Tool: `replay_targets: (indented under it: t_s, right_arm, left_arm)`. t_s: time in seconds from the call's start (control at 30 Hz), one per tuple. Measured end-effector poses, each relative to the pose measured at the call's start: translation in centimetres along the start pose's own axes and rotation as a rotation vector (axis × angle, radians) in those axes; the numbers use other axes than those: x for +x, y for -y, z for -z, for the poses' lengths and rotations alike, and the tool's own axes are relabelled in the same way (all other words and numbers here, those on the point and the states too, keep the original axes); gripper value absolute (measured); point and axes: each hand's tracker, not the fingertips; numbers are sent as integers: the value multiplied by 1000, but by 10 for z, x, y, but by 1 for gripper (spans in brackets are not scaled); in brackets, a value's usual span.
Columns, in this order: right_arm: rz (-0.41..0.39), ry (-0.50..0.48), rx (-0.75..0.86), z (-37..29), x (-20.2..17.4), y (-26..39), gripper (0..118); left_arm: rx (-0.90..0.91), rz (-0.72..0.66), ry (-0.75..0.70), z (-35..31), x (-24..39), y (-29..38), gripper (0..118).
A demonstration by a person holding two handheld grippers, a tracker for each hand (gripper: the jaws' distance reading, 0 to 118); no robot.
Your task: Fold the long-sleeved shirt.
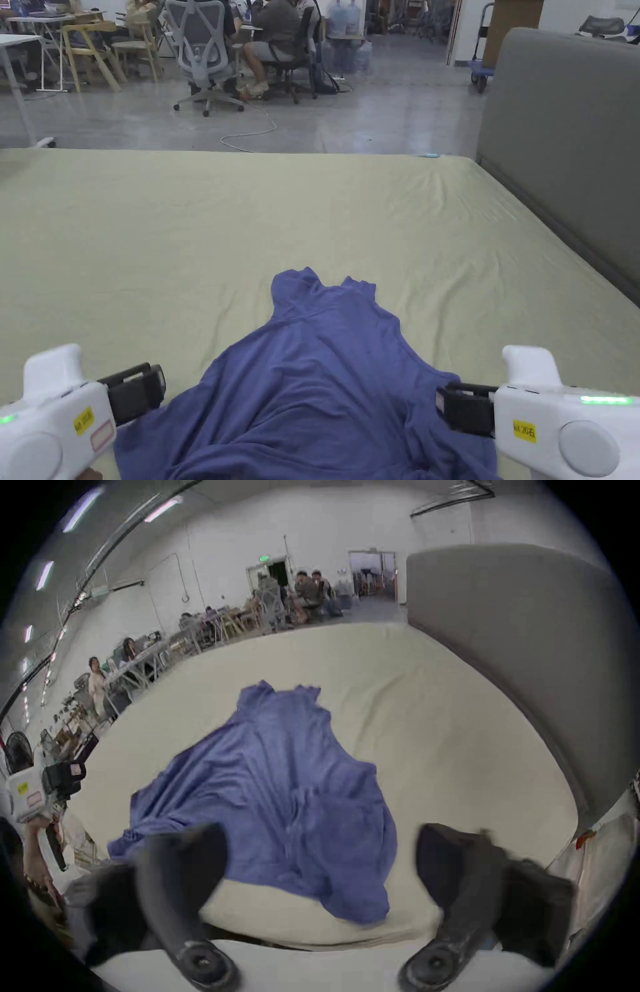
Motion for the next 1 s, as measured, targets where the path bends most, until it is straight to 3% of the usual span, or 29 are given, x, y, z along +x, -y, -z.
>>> replay_targets:
  t_s: [0.03, 0.07, 0.1, 0.17, 0.27, 0.3, 0.37, 0.4, 0.43, 0.57, 0.67, 0.7, 0.73, 0.77, 0.83, 0.87, 0.93, 1.0]
  right_arm:
    - [-7, -5, 2, 1, -3, 0, 39]
    - [-9, -3, -13, 15, -1, 3, 0]
    - [-13, 0, -16, 19, -3, 6, 0]
    - [-53, -13, -59, 23, -4, 12, 0]
    - [-47, 11, -54, 25, -5, 13, 0]
    - [-49, 6, -60, 27, -2, 13, 0]
    - [-48, 11, -67, 34, -3, 11, 0]
    - [-48, 11, -70, 35, -2, 12, 0]
    - [-47, 9, -75, 37, 0, 13, 0]
    - [-46, 6, -108, 50, 1, 17, 0]
    - [-48, 11, -139, 62, -1, 18, 0]
    - [-42, 13, -148, 67, 1, 18, 0]
    - [-35, 20, -160, 74, -3, 17, 0]
    - [-35, 20, -171, 81, -2, 15, 0]
    - [-55, 11, -187, 95, -3, 8, 0]
    - [-73, 5, -188, 101, -10, -2, 0]
    - [-116, -19, -173, 120, -12, -30, 0]
    - [-136, -39, -151, 149, -13, -77, 0]
  left_arm:
    - [2, 19, 2, -1, 3, -2, 76]
    - [-4, 47, -10, 0, 7, -3, 26]
    - [-23, 78, -44, 2, 11, -1, 0]
    - [-50, 102, -44, 18, 4, 3, 0]
    - [-75, 76, -40, 31, 4, 7, 0]
    - [-89, 85, -55, 41, 4, 8, 6]
    - [-148, 154, -109, 68, 2, 10, 84]
    - [-208, 190, -133, 86, 1, 14, 103]
    - [-242, 190, -138, 102, -2, 16, 103]
    - [-379, 111, -168, 148, -14, 31, 102]
    - [-488, 149, -209, 175, -19, 48, 92]
    - [-442, 159, -202, 174, -16, 53, 83]
    - [-396, 198, -223, 172, -15, 50, 55]
    - [-433, 207, -189, 167, -13, 43, 41]
    - [-379, 202, -114, 150, -2, 37, 1]
    - [-337, 224, -189, 143, 7, 36, 0]
    - [-331, 242, -157, 130, 10, 32, 0]
    - [-277, 150, -83, 118, 5, 24, 0]
